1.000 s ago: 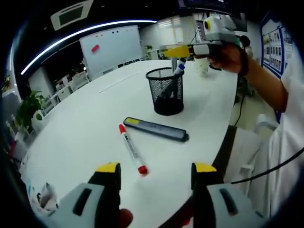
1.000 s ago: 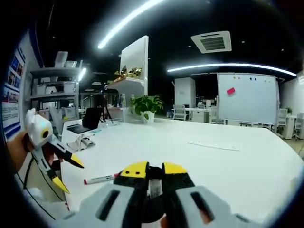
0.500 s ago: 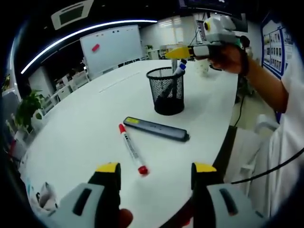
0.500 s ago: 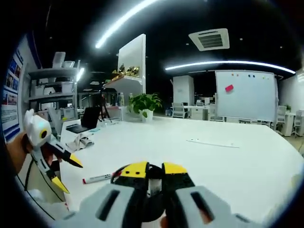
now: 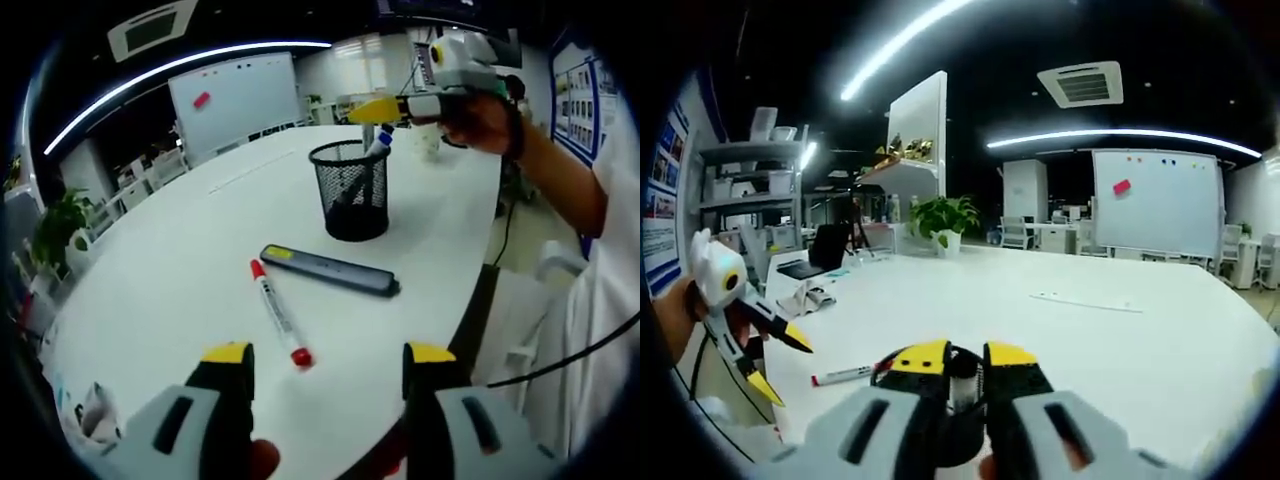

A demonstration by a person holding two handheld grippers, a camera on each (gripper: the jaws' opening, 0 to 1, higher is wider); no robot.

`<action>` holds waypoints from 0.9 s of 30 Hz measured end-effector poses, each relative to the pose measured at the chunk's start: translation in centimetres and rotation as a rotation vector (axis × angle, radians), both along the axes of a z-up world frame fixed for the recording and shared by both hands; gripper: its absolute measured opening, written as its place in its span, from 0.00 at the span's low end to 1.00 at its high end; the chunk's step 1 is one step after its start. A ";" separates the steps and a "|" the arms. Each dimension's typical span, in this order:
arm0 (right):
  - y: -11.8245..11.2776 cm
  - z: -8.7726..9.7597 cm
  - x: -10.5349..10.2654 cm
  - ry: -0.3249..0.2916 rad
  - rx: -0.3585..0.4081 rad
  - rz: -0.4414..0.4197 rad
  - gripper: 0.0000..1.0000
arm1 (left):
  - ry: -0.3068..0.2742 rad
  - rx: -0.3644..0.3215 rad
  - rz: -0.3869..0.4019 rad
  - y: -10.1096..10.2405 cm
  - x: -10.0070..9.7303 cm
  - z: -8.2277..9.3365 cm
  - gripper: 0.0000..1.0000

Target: Place the scattered laser pointers and whiteboard markers into the pen holder and stack the scattered paper cups together

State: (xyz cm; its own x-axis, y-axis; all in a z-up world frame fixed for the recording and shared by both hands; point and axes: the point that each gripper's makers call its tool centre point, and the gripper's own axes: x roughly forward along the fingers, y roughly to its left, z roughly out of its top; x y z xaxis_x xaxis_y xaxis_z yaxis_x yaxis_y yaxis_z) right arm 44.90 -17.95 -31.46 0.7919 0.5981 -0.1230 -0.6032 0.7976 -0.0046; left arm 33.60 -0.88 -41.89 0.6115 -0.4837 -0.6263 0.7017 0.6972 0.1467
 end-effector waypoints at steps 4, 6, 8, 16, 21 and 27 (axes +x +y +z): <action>-0.1 -0.1 0.0 0.002 0.004 -0.003 0.15 | -0.001 -0.001 0.001 0.0 0.0 0.0 0.60; 0.0 -0.1 0.0 0.005 0.004 -0.004 0.15 | -0.003 -0.003 0.001 0.0 -0.1 0.1 0.60; 0.1 -0.1 -0.1 0.005 0.002 0.000 0.15 | -0.004 -0.003 0.001 0.0 -0.1 0.1 0.60; -0.1 -0.1 0.0 0.004 0.005 0.001 0.16 | -0.005 -0.004 0.002 -0.1 -0.2 0.3 0.60; -0.2 -0.1 -0.1 -0.005 -0.005 -0.001 0.19 | -0.003 0.000 0.001 -0.1 -0.2 0.2 0.60; -0.5 0.3 -0.1 -0.012 0.019 -0.008 0.24 | -0.005 -0.004 0.006 -0.1 0.0 0.3 0.60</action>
State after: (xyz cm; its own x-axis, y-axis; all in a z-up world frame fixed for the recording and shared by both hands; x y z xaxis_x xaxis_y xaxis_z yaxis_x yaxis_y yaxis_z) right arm 44.80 -18.42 -31.11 0.7982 0.5937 -0.1021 -0.5965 0.8026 0.0034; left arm 33.55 -1.01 -41.61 0.6176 -0.4823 -0.6213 0.6968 0.7019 0.1478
